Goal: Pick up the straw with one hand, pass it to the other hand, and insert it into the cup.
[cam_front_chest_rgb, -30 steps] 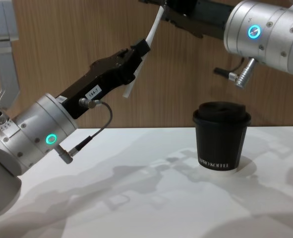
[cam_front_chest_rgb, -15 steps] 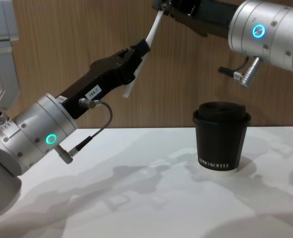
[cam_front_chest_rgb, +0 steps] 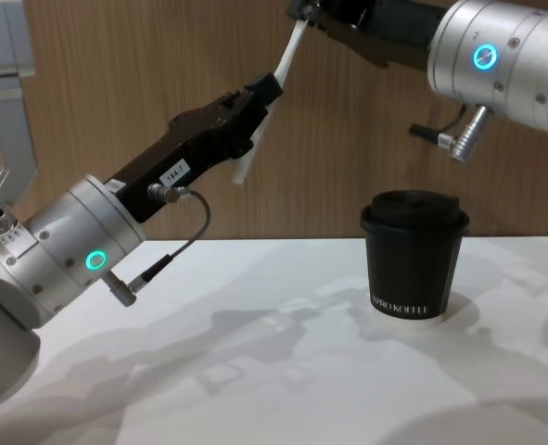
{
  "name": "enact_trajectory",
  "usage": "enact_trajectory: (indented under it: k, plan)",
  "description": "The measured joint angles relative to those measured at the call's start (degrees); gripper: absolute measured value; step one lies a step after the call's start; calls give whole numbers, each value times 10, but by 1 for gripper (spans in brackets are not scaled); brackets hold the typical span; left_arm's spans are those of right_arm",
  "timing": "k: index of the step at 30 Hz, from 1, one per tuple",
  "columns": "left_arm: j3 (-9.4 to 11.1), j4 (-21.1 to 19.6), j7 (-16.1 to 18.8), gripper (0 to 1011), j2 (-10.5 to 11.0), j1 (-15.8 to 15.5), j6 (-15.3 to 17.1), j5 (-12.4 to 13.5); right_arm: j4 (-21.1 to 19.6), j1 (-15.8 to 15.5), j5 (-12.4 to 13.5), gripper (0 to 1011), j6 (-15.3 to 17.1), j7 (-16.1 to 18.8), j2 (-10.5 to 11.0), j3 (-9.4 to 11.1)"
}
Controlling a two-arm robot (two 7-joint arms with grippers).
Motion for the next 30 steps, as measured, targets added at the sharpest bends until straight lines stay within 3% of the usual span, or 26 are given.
enact_trajectory:
  k: [11,19,30]
  plan:
    - [0,0,0,322,0,0,0,0,-2,0,2,14,-4,-4,3,-3]
    - [0,0,0,607,0,0,0,0,-3,0,-2,14,-16,-9,8,-7]
    - [0,0,0,932,0,0,0,0,-3,-2,-57,14,-62,-30,24,-17]
